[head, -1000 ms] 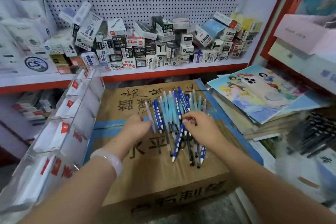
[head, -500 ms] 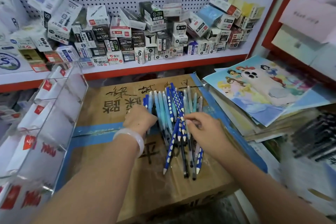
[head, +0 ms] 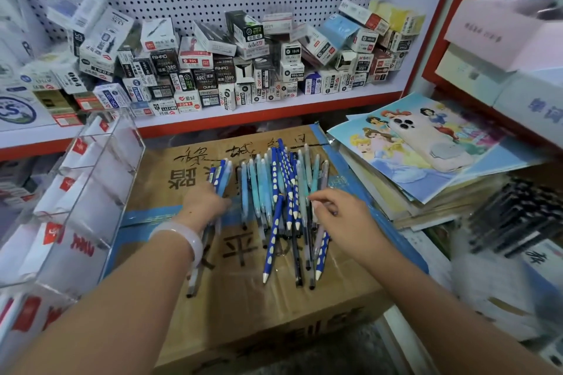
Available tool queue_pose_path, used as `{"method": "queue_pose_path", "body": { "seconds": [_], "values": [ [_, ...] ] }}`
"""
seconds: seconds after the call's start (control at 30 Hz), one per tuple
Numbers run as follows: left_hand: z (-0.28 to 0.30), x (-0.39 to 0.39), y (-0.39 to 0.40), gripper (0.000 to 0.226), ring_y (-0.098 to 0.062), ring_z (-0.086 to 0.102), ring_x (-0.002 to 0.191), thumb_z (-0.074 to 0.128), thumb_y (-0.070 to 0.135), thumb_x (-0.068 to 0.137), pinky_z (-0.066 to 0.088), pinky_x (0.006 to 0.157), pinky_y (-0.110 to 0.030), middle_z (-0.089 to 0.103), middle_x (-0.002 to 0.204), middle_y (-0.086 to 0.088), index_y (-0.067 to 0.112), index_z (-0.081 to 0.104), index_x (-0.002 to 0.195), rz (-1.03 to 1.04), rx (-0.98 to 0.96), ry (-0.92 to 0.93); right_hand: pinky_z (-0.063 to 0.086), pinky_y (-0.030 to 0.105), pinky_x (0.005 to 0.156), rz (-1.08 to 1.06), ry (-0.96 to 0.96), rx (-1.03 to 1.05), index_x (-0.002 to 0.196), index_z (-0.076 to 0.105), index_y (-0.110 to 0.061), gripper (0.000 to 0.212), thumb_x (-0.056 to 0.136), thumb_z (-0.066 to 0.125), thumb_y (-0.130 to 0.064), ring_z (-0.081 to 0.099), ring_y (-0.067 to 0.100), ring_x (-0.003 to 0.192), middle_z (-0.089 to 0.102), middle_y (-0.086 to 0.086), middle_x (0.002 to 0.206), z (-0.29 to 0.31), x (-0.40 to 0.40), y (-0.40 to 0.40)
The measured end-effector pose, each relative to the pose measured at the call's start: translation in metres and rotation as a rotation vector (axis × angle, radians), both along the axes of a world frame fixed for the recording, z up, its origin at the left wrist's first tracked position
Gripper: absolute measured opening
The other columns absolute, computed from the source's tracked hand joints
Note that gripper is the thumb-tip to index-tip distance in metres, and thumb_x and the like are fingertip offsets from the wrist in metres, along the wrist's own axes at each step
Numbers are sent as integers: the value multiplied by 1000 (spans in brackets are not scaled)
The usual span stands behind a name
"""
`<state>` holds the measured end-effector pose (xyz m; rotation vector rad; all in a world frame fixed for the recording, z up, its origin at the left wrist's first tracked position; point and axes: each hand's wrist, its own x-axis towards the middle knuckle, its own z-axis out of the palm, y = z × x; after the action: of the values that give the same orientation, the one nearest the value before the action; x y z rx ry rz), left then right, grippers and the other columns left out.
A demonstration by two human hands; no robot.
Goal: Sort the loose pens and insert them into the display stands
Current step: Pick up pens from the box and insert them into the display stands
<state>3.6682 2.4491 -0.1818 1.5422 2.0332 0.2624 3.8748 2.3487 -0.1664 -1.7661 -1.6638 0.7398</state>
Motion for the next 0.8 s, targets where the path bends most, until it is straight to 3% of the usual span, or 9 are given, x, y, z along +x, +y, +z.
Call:
{"method": "queue_pose_path", "body": {
  "seconds": [0.1,0.23,0.33,0.4,0.5,0.57,0.67,0.8],
  "values": [
    [7,-7,-10,27,-18,45,52,54,18,92,35,45,-25,48,60,-8,6,48,68,68,-66,-185,39,19,86,-14,22,4,121,59,-18,28,97,46,-20,51,6,99,59,-4,120,6,2,-9],
    [27,-14,-27,51,-20,42,43,44,18,98,31,29,-17,48,44,-12,0,50,50,129,-101,-521,36,18,83,-36,55,-4,121,60,-16,28,98,45,-20,49,4,96,61,-3,119,18,0,-21],
    [46,-13,-38,66,-16,41,27,42,12,95,27,28,-13,42,28,-7,1,47,31,176,-43,-687,45,23,92,4,99,-51,121,59,-16,28,98,44,-20,56,7,99,62,-1,118,30,-12,-31],
    [60,-7,-45,73,-14,43,32,42,14,96,29,33,-17,40,28,-4,5,45,23,209,-15,-797,48,26,93,90,176,-135,123,58,-14,29,98,44,-20,58,5,93,63,-1,115,41,-26,-41],
    [81,11,-66,72,-13,33,23,43,25,97,23,30,-9,36,28,-4,4,45,29,195,3,-937,51,21,79,159,440,-311,128,52,-12,33,99,44,-24,60,10,89,65,6,111,59,-48,-60],
    [91,25,-83,65,-12,35,23,45,23,97,29,30,-9,39,29,-4,4,48,35,183,-2,-1036,51,20,73,128,594,-358,126,52,-9,33,98,46,-24,59,15,89,64,12,111,65,-57,-71],
    [105,44,-107,31,-10,49,33,49,12,94,43,37,-15,51,37,-2,7,48,64,265,-52,-1290,52,22,67,51,583,-291,121,58,-6,30,97,49,-21,63,16,78,67,14,108,70,-57,-84],
    [119,58,-134,22,-14,59,45,46,8,94,55,51,-28,58,54,-10,7,46,72,250,-71,-1421,38,17,53,41,542,-258,106,66,-10,21,96,51,-21,45,7,56,64,10,91,86,-31,-114]
  ]
}}
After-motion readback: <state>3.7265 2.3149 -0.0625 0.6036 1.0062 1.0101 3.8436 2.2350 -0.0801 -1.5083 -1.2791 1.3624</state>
